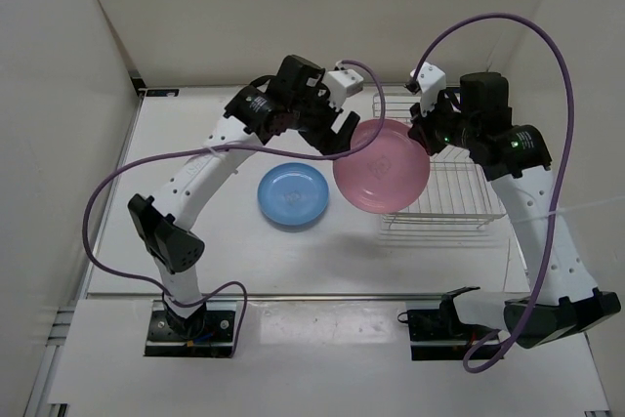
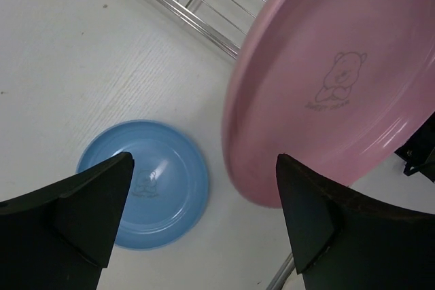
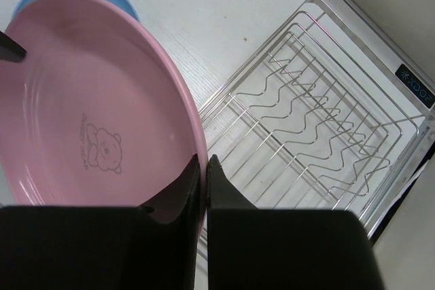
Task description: Unload the plates from the dish rack
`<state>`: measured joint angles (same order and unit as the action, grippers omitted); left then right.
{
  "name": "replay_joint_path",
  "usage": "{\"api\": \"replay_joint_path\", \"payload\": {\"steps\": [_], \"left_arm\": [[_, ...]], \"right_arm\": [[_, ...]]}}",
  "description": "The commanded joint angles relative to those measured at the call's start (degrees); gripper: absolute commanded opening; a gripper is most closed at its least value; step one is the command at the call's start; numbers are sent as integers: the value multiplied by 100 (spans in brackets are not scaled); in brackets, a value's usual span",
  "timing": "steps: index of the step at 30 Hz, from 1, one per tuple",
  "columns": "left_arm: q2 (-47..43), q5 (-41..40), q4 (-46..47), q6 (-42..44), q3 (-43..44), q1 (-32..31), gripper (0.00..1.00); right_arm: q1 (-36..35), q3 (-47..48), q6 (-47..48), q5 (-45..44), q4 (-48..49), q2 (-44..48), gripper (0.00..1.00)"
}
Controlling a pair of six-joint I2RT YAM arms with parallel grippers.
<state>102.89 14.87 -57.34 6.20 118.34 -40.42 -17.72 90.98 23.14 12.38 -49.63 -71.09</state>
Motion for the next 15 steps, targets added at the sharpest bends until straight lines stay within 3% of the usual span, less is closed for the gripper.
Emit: {"api": "replay_joint_path", "payload": {"steps": [1,6,10,12,13,15], "left_arm": [[64,-80,-84,-4,277,-167,95],[179,-81,-84,-4,400,-168,78],[179,-151,-84,48,400,-168,38],[179,-151,-84,48,453,-168,35],[179,-221,-84,48,453,-168,14],[179,-274,-84,-4,453,-168,11]], "right_arm": [[-4,183,16,300,155,148,0],[-4,69,16,300,155,254,0],[-4,69,16,300,155,254,0],[-4,69,16,300,155,254,0],[-4,69,16,300,155,254,0],[-4,69,16,300,155,254,0]]}}
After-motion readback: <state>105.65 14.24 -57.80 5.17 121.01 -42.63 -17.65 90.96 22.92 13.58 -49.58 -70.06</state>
